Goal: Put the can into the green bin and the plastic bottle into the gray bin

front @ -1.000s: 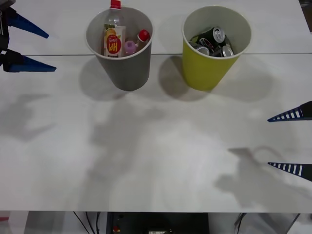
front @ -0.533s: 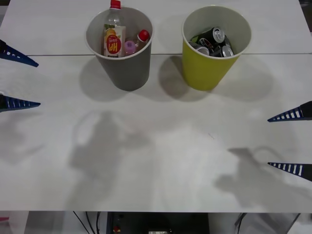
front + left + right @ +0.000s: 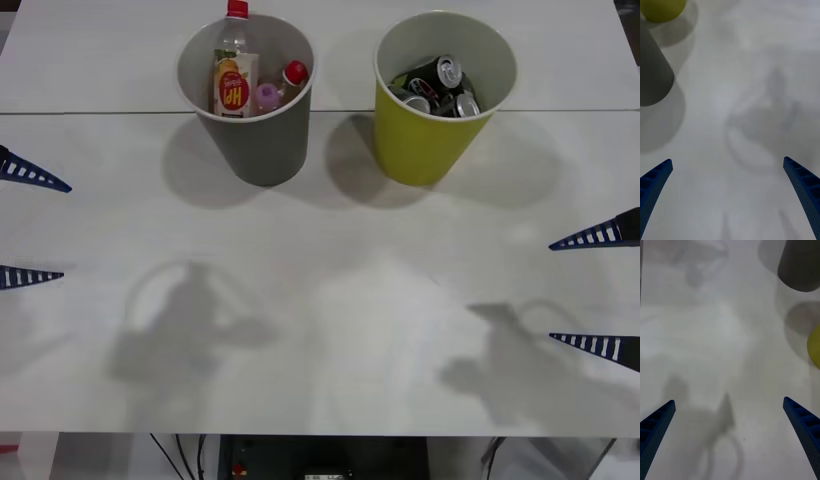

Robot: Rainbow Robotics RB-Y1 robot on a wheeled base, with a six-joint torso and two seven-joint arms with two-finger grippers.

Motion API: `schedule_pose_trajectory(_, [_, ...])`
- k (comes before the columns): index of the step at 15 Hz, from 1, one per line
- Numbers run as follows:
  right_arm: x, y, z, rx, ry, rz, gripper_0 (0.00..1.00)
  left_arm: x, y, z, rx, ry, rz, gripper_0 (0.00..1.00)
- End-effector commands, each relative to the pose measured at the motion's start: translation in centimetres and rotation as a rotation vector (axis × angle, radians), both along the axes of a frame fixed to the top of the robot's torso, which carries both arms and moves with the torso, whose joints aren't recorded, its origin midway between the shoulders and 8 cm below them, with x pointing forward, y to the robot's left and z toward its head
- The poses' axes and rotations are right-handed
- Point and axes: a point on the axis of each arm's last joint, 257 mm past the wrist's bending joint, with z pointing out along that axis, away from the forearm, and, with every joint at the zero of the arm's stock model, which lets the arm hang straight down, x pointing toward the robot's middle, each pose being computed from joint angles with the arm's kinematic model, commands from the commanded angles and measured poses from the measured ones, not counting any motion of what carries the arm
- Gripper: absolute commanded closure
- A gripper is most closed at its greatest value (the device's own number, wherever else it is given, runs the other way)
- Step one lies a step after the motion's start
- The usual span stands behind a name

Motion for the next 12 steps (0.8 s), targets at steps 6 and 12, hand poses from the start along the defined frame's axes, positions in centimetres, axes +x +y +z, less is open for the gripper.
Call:
schedule_pose_trajectory(6, [0.0, 0.0, 0.0, 0.0, 0.0, 0.0, 0.0, -4.0, 0.9, -4.2, 0.018, 0.029, -0.061, 0.0])
schedule_pose_trajectory(12, [0.0, 0.0, 0.0, 0.0, 0.0, 0.0, 0.0, -4.4, 1.4, -4.8, -0.005, 0.021, -0.017, 0.0])
